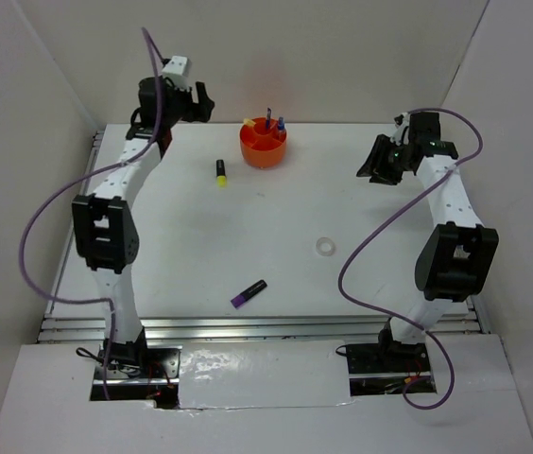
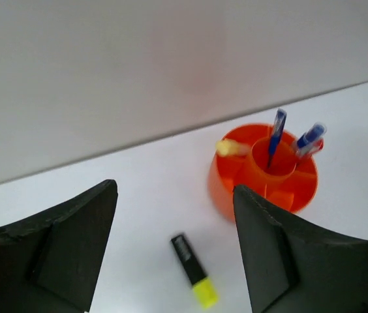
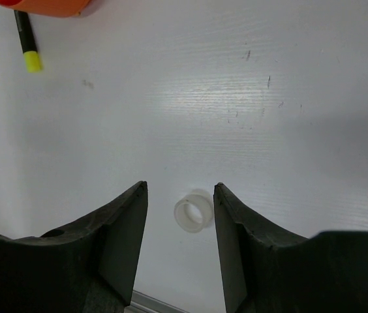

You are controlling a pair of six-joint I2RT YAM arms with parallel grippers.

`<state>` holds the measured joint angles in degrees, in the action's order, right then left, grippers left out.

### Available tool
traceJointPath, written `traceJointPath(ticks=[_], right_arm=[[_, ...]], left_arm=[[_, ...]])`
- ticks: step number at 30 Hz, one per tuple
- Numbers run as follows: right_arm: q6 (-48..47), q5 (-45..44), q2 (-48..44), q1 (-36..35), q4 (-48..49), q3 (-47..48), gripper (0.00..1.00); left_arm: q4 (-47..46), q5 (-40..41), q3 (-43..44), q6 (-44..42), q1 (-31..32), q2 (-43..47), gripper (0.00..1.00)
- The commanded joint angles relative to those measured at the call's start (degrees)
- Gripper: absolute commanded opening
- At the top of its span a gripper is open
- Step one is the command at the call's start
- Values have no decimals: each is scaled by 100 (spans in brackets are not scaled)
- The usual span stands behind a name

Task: Sort the stationery into containers
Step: Grab a piece of stationery with the left arm

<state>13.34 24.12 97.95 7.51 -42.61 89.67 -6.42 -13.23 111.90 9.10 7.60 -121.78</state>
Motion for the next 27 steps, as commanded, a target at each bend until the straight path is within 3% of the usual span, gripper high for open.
traceJointPath(ticks=[1, 2, 3, 4, 8, 12, 17, 21, 27], right_arm=[[-429, -196, -259, -276, -20, 183, 52], [-490, -249, -329, -372, 24, 139, 52], [-586, -293, -355, -425, 68, 69, 52], [-631, -398, -391, -486, 182, 34, 52], [-903, -689, -575, -698, 306, -81, 52], [-1219, -970, -812, -909, 455, -300, 53], [-1273, -1172, -989, -944, 499, -529, 53], [-1273, -1190, -980, -900, 420, -494, 53], [-1440, -1190, -980, -918, 438, -538, 53]], left_arm=[[841, 31, -1095, -531, -65, 725, 82], [861, 171, -1317, -463, -13, 908, 75], [835, 233, -1554, -392, 5, 971, 60], [809, 364, -1887, -166, 92, 1006, 57], [1466, 1022, -1602, 337, 382, 463, 64], [2378, 1884, -276, 1110, 664, -563, 63], [2838, 2666, 901, 1497, 919, -1391, 65], [3032, 3080, 1212, 1664, 998, -1849, 65], [2707, 3231, 948, 1823, 902, -1894, 66]])
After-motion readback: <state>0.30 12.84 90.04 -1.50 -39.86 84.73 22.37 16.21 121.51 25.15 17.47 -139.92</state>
